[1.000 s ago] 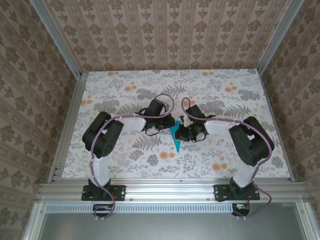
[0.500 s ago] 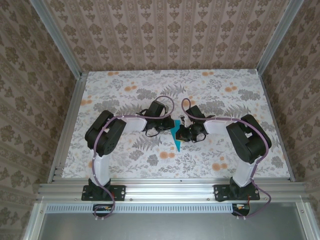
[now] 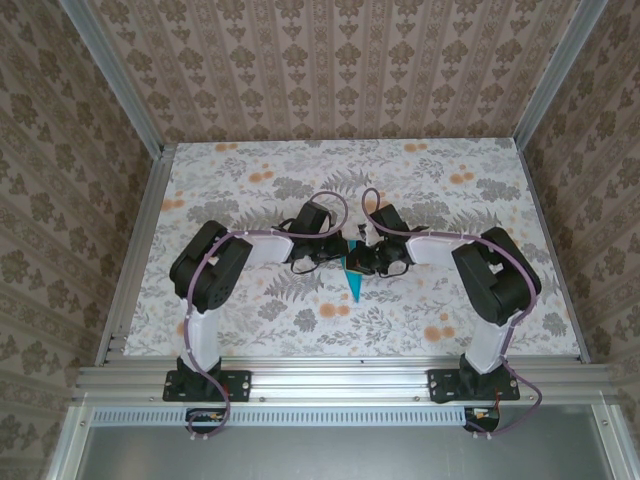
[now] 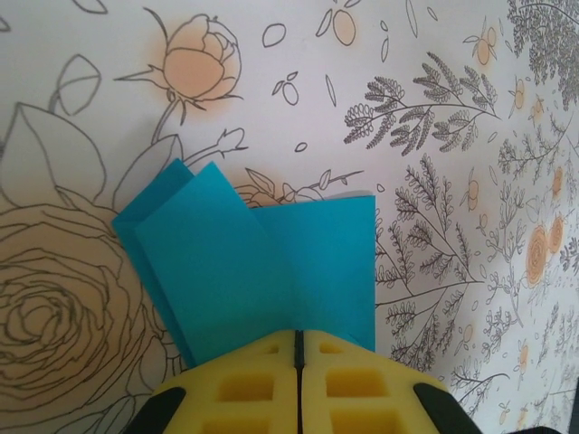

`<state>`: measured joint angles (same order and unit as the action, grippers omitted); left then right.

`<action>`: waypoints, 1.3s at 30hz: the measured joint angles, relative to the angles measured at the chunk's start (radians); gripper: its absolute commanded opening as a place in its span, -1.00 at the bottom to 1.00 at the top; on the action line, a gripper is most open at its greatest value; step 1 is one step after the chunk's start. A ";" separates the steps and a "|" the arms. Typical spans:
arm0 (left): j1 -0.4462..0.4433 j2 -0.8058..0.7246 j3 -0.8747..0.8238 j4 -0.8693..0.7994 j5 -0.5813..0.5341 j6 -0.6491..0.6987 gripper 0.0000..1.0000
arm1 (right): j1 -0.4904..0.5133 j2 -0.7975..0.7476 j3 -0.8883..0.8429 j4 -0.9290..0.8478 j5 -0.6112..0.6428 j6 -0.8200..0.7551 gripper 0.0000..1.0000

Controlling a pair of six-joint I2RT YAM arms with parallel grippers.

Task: Fold a paper plane with a square sheet of paper (pick it up from the middle)
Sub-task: Fold the wing for the fifth time at the center of the table.

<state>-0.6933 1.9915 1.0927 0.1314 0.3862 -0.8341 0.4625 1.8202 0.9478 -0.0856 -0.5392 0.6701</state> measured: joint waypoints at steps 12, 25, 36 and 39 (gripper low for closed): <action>0.006 0.005 -0.007 0.021 0.012 -0.061 -0.88 | 0.000 0.063 0.013 0.037 -0.027 0.032 -0.73; 0.009 0.005 -0.027 0.049 0.022 -0.097 -0.88 | 0.030 0.019 -0.052 0.014 -0.079 -0.047 -0.76; 0.013 0.005 -0.031 0.056 0.026 -0.108 -0.89 | 0.057 -0.077 -0.203 0.057 -0.116 -0.041 -0.76; 0.013 0.005 -0.030 0.052 0.027 -0.108 -0.88 | 0.060 -0.106 -0.241 0.064 -0.120 -0.038 -0.76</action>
<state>-0.6800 1.9965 1.0630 0.1833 0.4137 -0.9424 0.5224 1.7145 0.7071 -0.0212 -0.6594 0.6319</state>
